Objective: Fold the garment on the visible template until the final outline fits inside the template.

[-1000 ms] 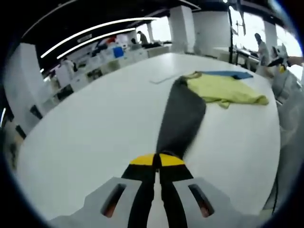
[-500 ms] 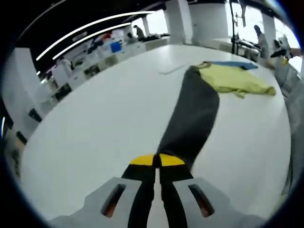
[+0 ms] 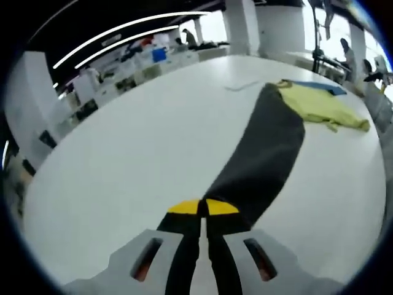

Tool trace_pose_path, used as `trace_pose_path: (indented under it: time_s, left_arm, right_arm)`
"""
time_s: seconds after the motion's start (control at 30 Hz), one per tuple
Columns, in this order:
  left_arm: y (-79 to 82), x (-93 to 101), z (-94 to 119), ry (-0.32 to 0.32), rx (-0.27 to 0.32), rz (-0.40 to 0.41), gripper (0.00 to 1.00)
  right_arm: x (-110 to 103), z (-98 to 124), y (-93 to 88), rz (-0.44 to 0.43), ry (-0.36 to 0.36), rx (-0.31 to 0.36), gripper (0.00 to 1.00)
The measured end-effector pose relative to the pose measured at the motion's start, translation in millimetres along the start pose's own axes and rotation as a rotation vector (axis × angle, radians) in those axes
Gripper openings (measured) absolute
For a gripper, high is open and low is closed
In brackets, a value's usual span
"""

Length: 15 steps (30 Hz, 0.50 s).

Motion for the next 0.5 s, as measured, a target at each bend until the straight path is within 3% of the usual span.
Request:
trace_pose_path:
  time_s: [0.5]
  left_arm:
    - [3.6,-23.9,-22.0,0.054,-0.007,0.000,0.00]
  right_arm:
    - [0.7,-3.4,-7.7,-0.020,-0.010,-0.029,0.96]
Point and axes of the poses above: the point that each gripper's makers call its tool centre point, and the gripper's own axes: z roughly backward along the fingers, x roughly to its right, y roughly out of its top, the point moved 2 cm from there along z, roughly backward along the fingers, and after that the axes turned 1 degree about -z, right-handed, at the moved point
